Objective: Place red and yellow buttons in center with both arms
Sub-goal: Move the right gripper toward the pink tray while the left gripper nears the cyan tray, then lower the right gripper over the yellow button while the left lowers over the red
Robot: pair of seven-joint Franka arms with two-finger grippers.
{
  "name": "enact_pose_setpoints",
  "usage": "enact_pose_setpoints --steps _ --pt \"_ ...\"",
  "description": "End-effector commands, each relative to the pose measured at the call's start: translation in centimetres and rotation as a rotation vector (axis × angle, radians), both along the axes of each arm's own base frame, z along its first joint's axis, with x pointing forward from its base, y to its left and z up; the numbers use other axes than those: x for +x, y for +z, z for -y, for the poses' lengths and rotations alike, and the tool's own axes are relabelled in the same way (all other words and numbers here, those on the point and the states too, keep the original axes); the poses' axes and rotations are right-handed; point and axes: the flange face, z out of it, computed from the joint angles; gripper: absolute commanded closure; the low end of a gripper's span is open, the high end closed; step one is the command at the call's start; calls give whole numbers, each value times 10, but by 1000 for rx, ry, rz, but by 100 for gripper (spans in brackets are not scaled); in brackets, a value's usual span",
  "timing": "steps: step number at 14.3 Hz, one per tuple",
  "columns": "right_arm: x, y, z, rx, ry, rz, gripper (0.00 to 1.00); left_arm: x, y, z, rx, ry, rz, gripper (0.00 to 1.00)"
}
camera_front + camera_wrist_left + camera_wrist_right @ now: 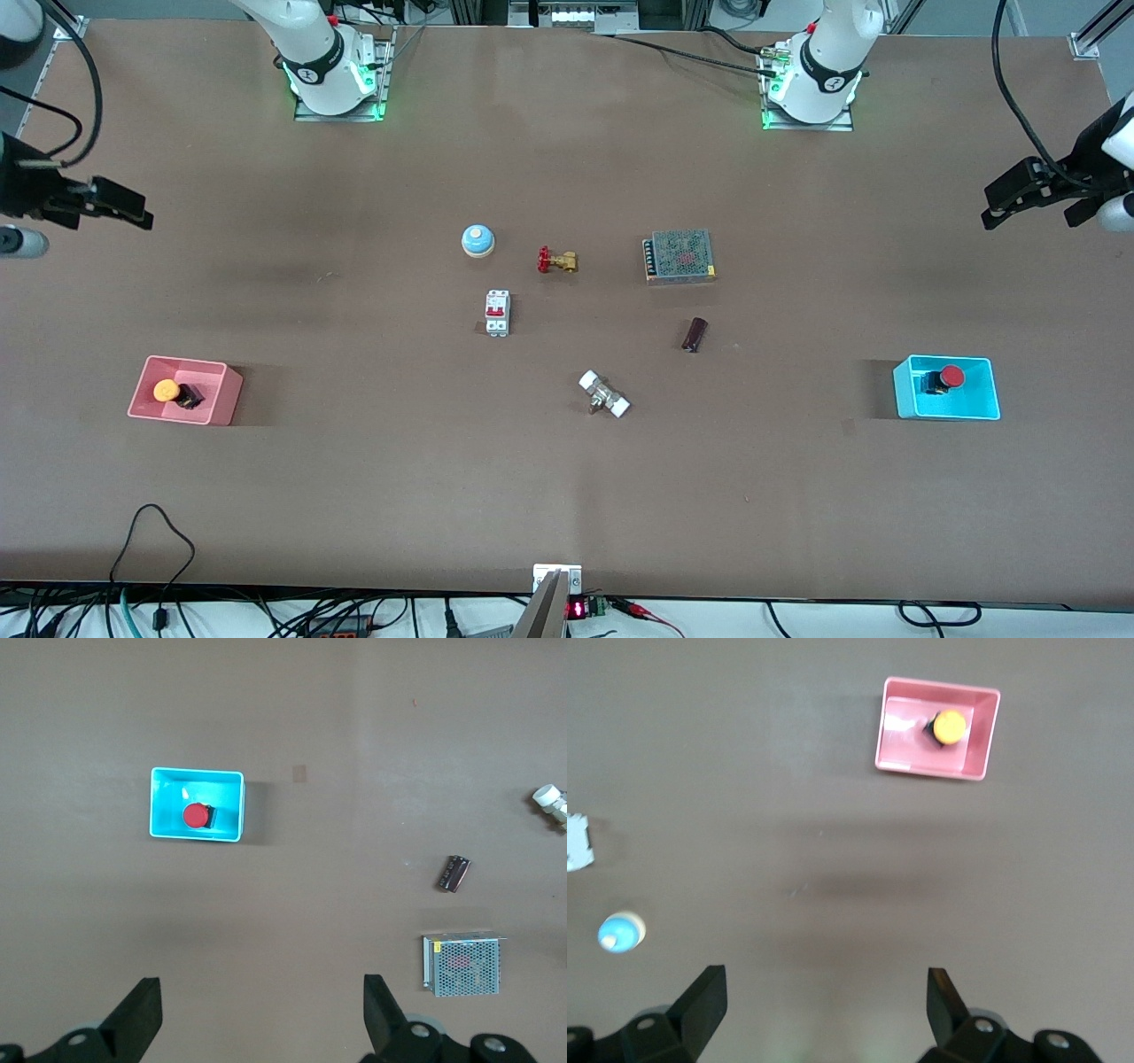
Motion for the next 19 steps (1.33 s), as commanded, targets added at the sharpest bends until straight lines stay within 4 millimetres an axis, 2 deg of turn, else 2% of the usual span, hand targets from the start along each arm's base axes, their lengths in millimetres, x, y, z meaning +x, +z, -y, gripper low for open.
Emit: enact_pose_setpoints --steps 1,2,4,5,6,8,9,11,13,14,15,17,19 --pt "27 -42 6 -51 -1 -7 0 15 -26 -24 16 24 -36 0" --pt "34 -56 7 -70 2 -9 0 21 -34 -32 45 30 -29 0" --pt "54 -90 11 -92 6 8 0 36 -58 -37 52 31 -43 0" --pt "61 -103 21 -96 -4 21 0 40 -66 -43 51 38 -49 0" --pt "68 -118 32 -92 -22 30 0 44 -77 -58 50 42 -57 0" --pt "81 -153 50 -106 -45 21 0 61 -109 -74 46 -17 -65 0" --pt "86 -169 53 -113 -43 18 0 67 -125 -84 44 -15 -67 0" --pt "94 -192 64 -122 -15 29 0 80 -157 -94 39 -55 -75 0" --pt "101 -221 77 -130 10 51 0 95 -200 -99 37 -66 -87 0" --pt "103 -233 83 -125 8 58 0 100 -214 -103 40 -66 -80 0" --pt "105 -247 89 -113 15 60 0 105 -236 -112 39 -57 -83 0" --pt "107 -269 99 -74 25 66 0 114 -279 -117 36 -64 -77 0" --pt "118 -285 97 -61 35 77 0 119 -313 -122 34 -72 -78 0"
